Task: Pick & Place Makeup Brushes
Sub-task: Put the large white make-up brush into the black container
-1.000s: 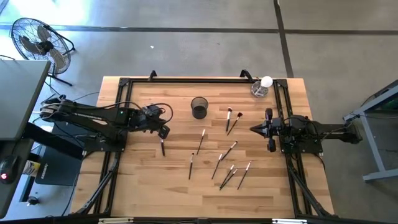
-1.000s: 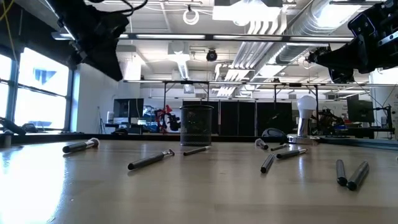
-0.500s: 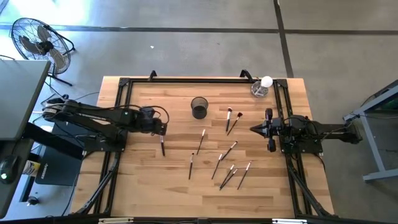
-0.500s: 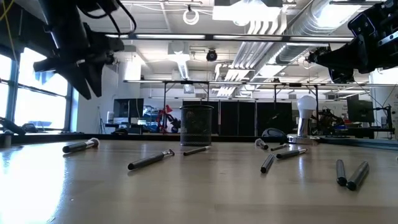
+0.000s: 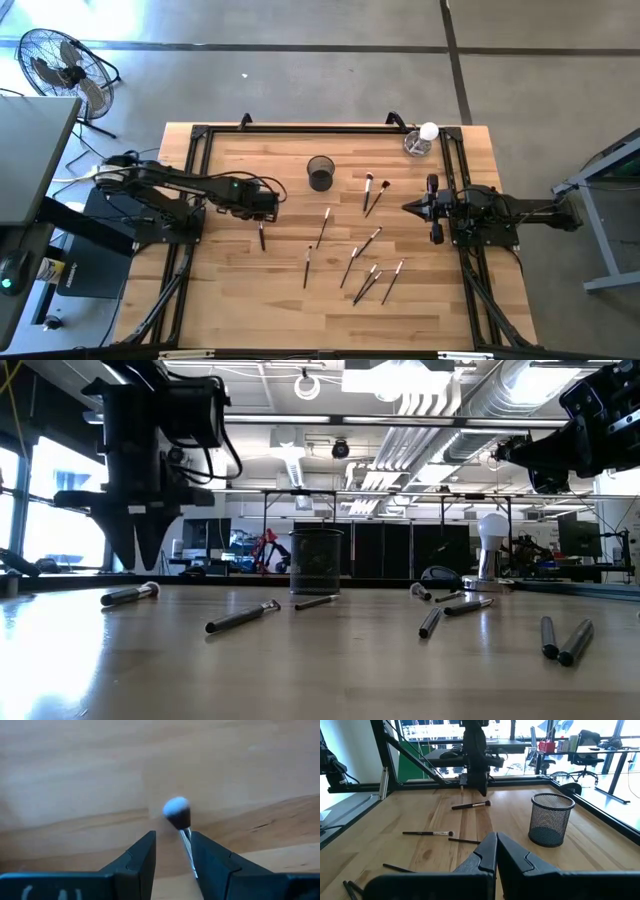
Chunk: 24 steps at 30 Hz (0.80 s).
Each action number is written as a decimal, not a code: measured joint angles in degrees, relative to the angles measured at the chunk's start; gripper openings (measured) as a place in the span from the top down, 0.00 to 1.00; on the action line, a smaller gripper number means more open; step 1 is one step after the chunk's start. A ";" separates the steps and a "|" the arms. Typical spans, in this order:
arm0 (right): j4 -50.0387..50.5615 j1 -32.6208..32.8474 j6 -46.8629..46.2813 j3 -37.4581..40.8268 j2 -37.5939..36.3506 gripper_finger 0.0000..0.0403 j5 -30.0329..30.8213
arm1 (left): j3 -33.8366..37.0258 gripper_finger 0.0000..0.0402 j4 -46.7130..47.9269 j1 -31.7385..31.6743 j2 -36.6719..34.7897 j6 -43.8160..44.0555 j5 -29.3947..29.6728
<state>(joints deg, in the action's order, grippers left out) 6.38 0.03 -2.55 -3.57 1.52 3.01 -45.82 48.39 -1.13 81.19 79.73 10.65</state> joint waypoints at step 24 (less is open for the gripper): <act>-0.20 0.00 0.00 0.00 0.00 0.99 0.00 | -0.20 0.71 -6.21 0.00 11.00 5.15 -4.03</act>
<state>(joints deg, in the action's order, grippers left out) 6.17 0.03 -2.55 -3.57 1.52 3.01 -46.02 42.17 -1.13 92.19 84.88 6.62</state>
